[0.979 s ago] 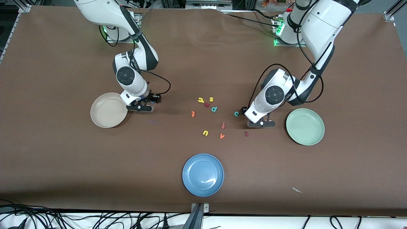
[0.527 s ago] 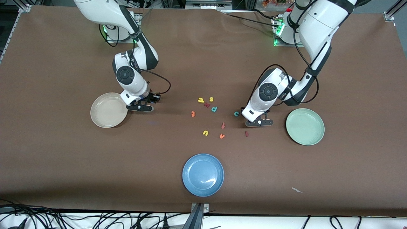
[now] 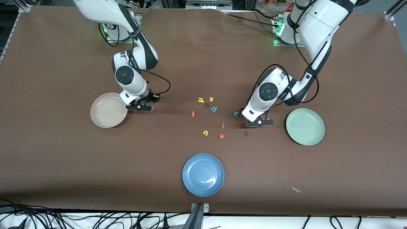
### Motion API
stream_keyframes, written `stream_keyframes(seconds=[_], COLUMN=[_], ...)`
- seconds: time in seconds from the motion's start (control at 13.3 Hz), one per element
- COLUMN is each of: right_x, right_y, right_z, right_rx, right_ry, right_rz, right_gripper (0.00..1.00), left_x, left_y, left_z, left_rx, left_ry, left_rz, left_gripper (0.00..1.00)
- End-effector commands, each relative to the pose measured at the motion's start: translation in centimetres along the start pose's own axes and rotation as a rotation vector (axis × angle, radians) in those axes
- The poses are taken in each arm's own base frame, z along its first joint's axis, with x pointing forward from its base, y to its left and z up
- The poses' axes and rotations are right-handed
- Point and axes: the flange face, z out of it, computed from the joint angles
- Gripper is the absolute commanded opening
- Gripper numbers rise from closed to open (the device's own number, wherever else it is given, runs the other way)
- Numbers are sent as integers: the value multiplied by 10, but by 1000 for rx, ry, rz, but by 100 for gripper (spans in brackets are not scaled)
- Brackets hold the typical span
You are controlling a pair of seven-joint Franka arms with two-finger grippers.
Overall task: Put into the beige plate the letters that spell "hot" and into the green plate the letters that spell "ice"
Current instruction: 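Grasp the blue o and orange e with the right and left grippers, then drop the blue o on the white plate, the orange e on the green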
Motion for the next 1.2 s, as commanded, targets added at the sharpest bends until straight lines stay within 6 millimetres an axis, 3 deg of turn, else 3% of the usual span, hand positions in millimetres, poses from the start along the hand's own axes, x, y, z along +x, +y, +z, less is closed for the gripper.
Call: stream_keyframes(seconds=[0.0,0.15,0.3,0.45,0.6,0.75,0.98,1.05,1.13], right_x=[20,37,54,66,74,81,84,86,85], right_y=[28,58,106,154,183,207,232,232,232], right_z=[-59,-83,-88,-72,-50,-33,-22,-23,-24], right_rx=[1,-18,-22,-48,-78,-107,-110,-110,-107], right_ry=[-49,-83,-80,-101,-114,-102,-99,-88,-90], right_rz=[50,47,5,13,-12,-38,-55,-56,-51], right_gripper=[19,19,19,19,19,19,22,43,74], left_x=[1,1,2,7,16,32,52,57,63], left_y=[-3,-3,-5,-9,-16,-36,-87,-106,-125], left_z=[6,6,5,-4,-25,-51,-77,-82,-85], left_rx=[20,21,20,23,34,61,69,77,78], left_ry=[12,13,14,22,36,17,4,-8,-11], left_rz=[-1,-1,3,-2,-12,17,76,106,130], left_gripper=[32,28,27,24,23,22,22,22,22])
